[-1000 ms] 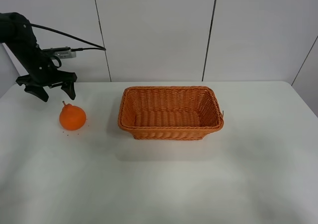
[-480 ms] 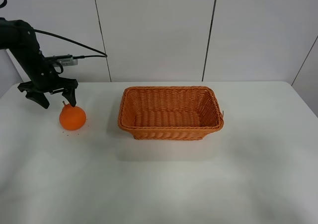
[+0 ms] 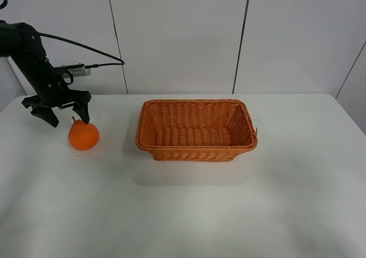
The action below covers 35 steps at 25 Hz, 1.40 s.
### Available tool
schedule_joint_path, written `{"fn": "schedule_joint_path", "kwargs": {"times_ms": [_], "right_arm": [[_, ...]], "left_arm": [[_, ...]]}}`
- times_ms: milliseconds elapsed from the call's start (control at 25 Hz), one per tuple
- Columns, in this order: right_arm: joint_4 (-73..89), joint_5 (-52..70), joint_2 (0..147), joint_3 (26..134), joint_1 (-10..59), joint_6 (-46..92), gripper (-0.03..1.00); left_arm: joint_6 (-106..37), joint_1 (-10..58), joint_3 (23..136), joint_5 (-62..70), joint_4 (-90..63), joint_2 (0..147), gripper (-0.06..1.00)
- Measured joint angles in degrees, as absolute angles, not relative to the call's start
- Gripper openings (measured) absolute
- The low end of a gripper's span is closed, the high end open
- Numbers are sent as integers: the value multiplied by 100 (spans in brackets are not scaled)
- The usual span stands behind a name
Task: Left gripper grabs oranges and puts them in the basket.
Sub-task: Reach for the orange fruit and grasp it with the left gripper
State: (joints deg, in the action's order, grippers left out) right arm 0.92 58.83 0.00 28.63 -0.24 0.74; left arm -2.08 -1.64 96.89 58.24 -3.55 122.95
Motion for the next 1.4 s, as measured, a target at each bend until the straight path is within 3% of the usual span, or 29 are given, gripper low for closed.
{"fn": "schedule_joint_path", "kwargs": {"times_ms": [920,1400], "right_arm": [[91,5883,0,2863,-24,74,69],[91,5883,0,2863,-24,74,69]], "left_arm": [[-500,444,9689,5710,-175,12329,92],[-196,445,9689,5641,295,12334,92]]}}
